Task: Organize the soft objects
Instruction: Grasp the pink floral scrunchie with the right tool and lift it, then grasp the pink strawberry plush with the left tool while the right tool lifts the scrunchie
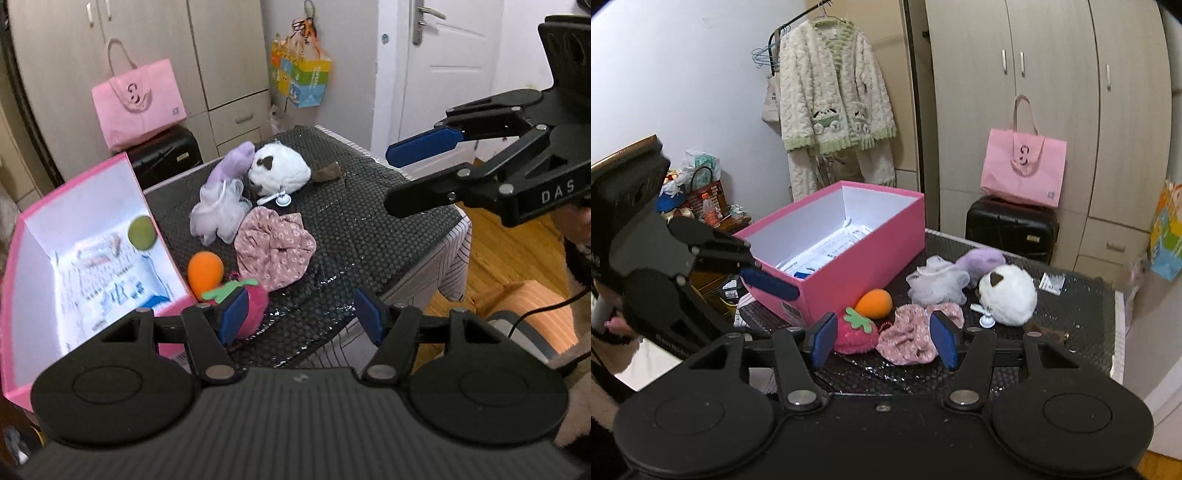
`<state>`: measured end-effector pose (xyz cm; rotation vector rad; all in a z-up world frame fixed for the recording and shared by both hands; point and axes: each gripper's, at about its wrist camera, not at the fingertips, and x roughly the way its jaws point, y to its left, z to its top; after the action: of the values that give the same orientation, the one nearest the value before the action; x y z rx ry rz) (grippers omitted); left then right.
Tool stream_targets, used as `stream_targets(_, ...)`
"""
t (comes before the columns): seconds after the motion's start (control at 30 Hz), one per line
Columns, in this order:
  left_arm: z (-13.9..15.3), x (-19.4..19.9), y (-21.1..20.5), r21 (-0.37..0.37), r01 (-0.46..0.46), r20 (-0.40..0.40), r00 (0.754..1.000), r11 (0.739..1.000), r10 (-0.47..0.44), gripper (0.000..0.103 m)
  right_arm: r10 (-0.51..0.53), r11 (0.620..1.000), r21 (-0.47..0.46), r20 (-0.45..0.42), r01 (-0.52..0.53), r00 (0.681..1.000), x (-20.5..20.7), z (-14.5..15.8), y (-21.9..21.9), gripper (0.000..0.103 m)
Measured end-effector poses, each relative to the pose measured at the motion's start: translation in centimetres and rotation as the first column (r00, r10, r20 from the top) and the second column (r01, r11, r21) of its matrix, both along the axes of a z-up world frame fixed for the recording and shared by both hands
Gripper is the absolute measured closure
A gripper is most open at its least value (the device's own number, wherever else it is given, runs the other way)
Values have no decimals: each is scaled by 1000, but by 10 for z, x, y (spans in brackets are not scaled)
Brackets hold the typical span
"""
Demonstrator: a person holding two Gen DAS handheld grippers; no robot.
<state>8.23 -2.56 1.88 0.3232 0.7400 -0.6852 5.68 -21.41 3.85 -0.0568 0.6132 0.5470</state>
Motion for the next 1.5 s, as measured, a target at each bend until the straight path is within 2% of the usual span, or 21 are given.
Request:
stream_targets(0.17,-21,-1,-8,21,-50,42,998,999,49,41,14,1000,10,-26,-14,1000,15,-17,-4,41)
stream_targets(0.37,-53,3,-24,82,-127,125,985,988,117,42,12,999,54,-112,-6,994,46,-47,-6,41)
stream_targets(0.5,-68,5,-36,139,-184,221,963,973,151,42,-16,999,37,-120,21,993,62,-64,-5,41)
stream_targets(0.67,-77,5,-51,215,-222,350,927,951,137,42,-24,999,21,-149,28,989,81,-81,-6,41)
stream_targets(0.83,-83,9,-60,270,-234,386,915,934,117,44,-35,998,44,-174,43,984,98,-92,-10,41)
stream_targets(0.97,-87,9,-67,312,-244,405,908,918,104,57,-38,997,60,-189,50,981,110,-100,-12,39)
stream_targets(1.07,-93,8,-71,333,-277,433,894,901,115,60,-29,996,81,-200,46,979,116,-103,-11,36)
stream_targets(1.17,-98,8,-75,348,-317,457,879,882,135,61,0,996,90,-203,18,979,119,-106,-6,31)
stream_targets(1.27,-102,9,-79,359,-335,462,875,871,146,61,25,996,86,-211,-7,977,123,-109,2,28)
stream_targets(1.5,-112,12,-89,400,-375,493,857,836,149,61,10,999,42,-224,-1,975,133,-123,15,23)
